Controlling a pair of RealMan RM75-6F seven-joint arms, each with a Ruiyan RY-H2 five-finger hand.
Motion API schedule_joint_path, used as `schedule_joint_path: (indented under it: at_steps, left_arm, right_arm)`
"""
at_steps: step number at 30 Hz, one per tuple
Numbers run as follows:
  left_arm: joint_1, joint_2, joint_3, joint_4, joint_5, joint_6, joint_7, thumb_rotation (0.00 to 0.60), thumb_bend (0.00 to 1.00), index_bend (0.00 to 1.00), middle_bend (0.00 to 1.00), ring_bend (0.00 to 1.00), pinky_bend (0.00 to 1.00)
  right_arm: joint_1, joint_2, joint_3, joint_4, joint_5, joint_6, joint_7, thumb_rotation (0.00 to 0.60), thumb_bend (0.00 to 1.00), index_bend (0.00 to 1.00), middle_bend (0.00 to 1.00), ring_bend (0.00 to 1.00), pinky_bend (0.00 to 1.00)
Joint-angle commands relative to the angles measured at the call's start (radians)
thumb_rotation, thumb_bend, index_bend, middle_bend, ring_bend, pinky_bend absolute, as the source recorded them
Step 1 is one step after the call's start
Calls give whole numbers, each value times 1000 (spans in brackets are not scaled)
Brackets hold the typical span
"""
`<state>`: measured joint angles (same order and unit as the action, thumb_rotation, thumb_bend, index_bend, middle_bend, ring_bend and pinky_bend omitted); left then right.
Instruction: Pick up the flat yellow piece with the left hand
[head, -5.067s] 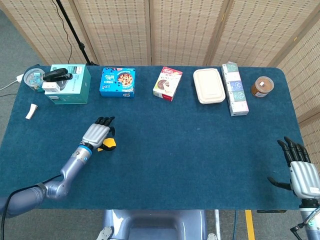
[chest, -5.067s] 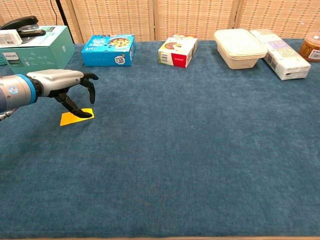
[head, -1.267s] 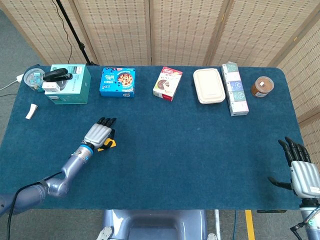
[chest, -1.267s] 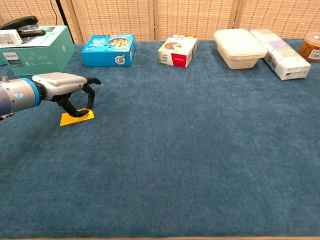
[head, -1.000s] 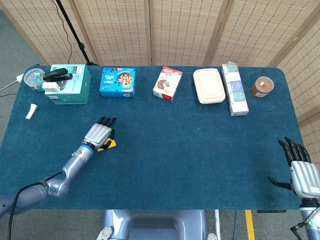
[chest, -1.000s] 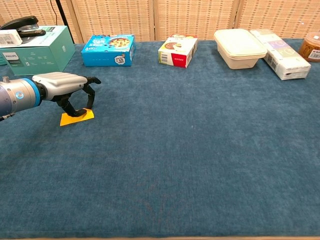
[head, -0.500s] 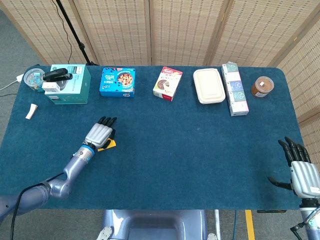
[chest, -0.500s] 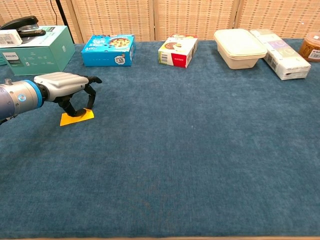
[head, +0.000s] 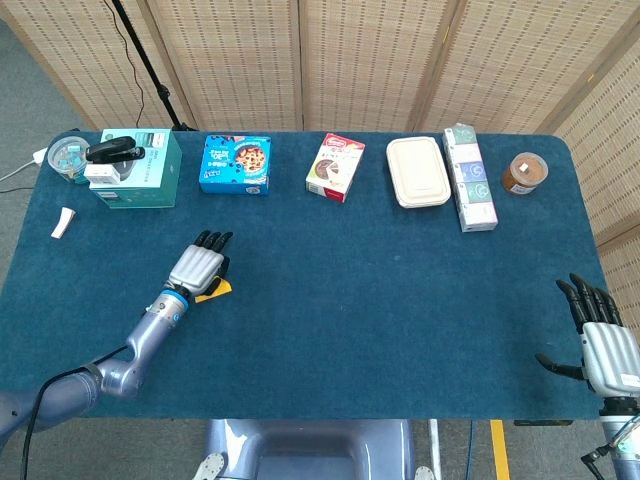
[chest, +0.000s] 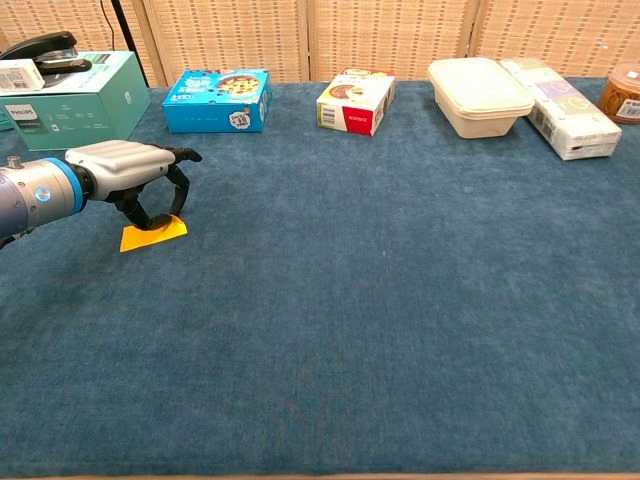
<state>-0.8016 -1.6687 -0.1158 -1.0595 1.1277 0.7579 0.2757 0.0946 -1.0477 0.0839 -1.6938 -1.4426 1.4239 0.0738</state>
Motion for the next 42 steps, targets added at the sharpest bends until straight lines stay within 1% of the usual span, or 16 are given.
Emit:
schedule_joint_path:
  at_steps: [1,11,20,24,29,35,39,42]
  left_arm:
    - [1,1,-1,-2,-2,1,3,600,434,653,0,0,0]
    - [13,27,0,-41,-1,11,5,600,434,683,0,0,0]
    - [50,104,25,-110,48,47,-35,600,434,695,0,0,0]
    - [71,137,46,-128,89,56,-91,600,434,695,0,0,0]
    - [108,185,84,-146,172,103,-160,600,434,695,0,0,0]
    - [143,231,112,-154,221,145,-202,600,434,695,0,0,0]
    - [177,281,135,-177,262,193,-235,600,435,695,0,0,0]
    - [201,317,141,-194,279,228,-253,600,434,695,0,0,0]
  right_arm:
    - [0,1,0,0,0,-1,3,600,0,0,0,0,0]
    - [-2,6,1,-1,-2,3,14,600,0,0,0,0,0]
    - [-2,6,-1,-4,-7,3,12,600,0,0,0,0,0]
    - [-2,4,-3,-7,-12,6,6,600,0,0,0,0,0]
    - [-3,3,-6,-11,-16,8,0,600,0,0,0,0,0]
    - [-3,2,-10,-15,-25,9,-4,600,0,0,0,0,0]
    - [-4,4,-14,-22,-36,14,-2,600,0,0,0,0,0]
    - [-6,7,-15,-25,-40,18,2,600,0,0,0,0,0]
